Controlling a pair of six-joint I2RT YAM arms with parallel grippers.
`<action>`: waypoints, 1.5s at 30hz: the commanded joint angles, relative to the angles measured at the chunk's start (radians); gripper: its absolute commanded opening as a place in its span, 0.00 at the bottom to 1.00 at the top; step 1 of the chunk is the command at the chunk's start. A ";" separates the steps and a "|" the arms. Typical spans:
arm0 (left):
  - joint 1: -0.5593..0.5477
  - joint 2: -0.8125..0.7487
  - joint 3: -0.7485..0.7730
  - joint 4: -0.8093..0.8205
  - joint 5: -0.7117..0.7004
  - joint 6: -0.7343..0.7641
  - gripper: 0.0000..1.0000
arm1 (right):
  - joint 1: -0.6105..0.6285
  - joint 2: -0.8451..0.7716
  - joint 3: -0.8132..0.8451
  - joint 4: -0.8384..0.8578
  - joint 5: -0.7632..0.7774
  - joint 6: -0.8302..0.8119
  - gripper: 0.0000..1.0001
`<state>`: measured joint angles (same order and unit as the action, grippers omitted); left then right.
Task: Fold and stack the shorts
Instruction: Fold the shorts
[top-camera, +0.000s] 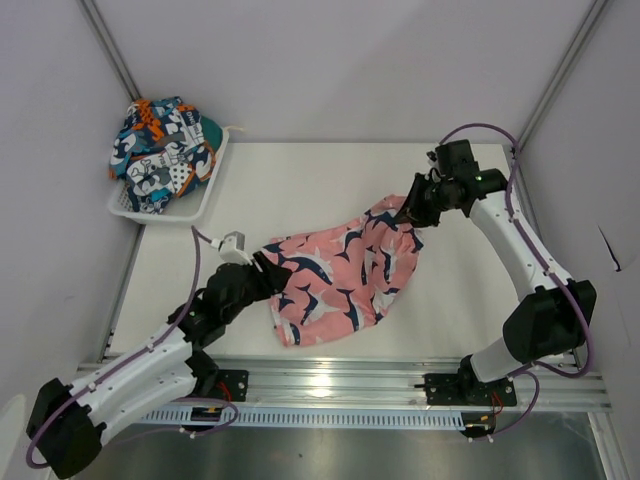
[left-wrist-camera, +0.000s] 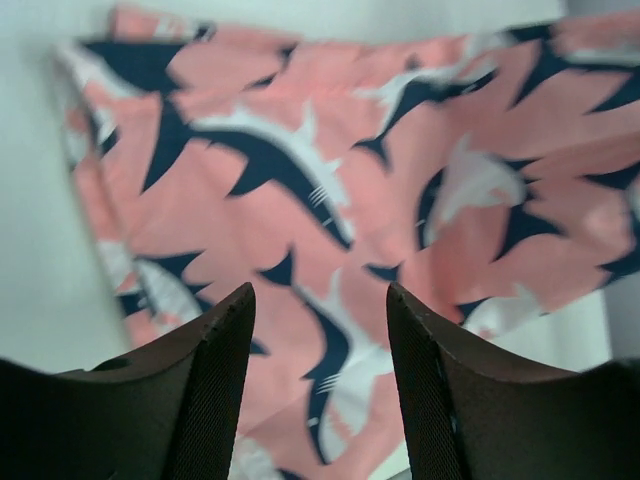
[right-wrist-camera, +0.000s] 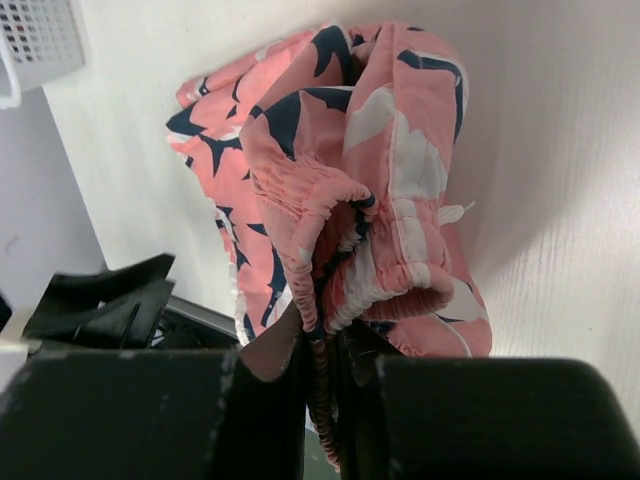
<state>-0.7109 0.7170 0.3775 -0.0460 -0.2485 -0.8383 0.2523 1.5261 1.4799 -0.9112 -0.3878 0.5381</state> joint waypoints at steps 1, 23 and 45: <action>0.074 0.071 -0.046 -0.077 0.178 -0.004 0.59 | 0.062 -0.049 0.059 -0.021 0.084 -0.043 0.00; 0.146 0.326 -0.127 0.077 0.207 0.059 0.51 | 0.508 0.054 0.138 -0.019 0.480 0.109 0.00; 0.146 0.251 -0.181 0.069 0.241 0.084 0.42 | 0.794 0.610 0.622 -0.270 0.897 0.336 0.00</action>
<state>-0.5728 0.9871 0.2203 0.0601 -0.0296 -0.7837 1.0096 2.0655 1.9594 -1.0702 0.3759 0.8116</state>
